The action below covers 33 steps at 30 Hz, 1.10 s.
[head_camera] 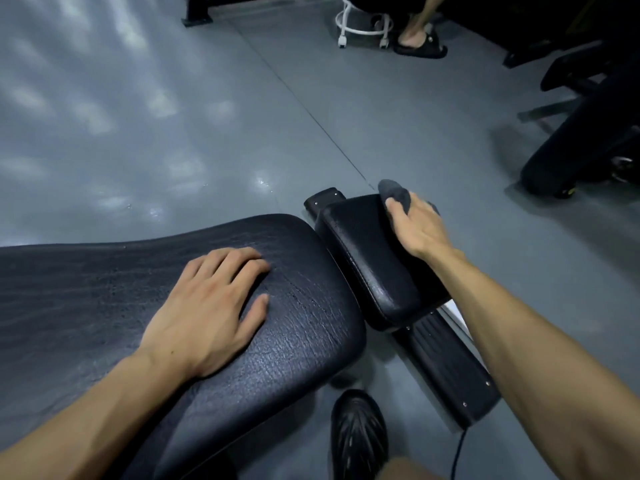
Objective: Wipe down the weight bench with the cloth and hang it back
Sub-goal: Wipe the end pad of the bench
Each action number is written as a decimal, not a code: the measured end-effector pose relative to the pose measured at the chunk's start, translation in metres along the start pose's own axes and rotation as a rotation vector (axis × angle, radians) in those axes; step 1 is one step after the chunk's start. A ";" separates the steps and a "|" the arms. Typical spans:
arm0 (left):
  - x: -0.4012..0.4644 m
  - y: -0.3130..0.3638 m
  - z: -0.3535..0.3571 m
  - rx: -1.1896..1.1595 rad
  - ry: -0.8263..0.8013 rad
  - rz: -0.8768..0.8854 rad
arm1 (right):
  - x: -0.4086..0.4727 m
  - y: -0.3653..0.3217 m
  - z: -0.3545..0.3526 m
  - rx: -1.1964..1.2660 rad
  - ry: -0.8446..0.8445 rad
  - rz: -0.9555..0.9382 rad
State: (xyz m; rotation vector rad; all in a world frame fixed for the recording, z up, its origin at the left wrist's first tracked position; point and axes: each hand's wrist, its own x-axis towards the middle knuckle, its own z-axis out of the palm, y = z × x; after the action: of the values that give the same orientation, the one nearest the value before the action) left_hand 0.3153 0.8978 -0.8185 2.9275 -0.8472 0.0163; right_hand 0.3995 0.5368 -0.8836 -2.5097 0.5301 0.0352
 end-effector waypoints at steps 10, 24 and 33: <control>-0.002 0.007 -0.005 0.054 -0.011 0.017 | -0.143 0.026 0.018 0.056 0.203 -0.017; -0.003 0.006 -0.008 0.012 -0.005 0.012 | -0.140 -0.009 0.020 0.047 0.147 -0.052; -0.005 0.010 -0.012 0.008 -0.027 -0.007 | -0.291 0.031 0.037 1.508 0.179 0.557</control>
State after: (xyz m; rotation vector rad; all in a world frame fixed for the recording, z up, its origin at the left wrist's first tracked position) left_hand 0.3057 0.8931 -0.8057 2.9449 -0.8430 -0.0204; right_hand 0.1226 0.6393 -0.8906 -0.8719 0.8591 -0.2751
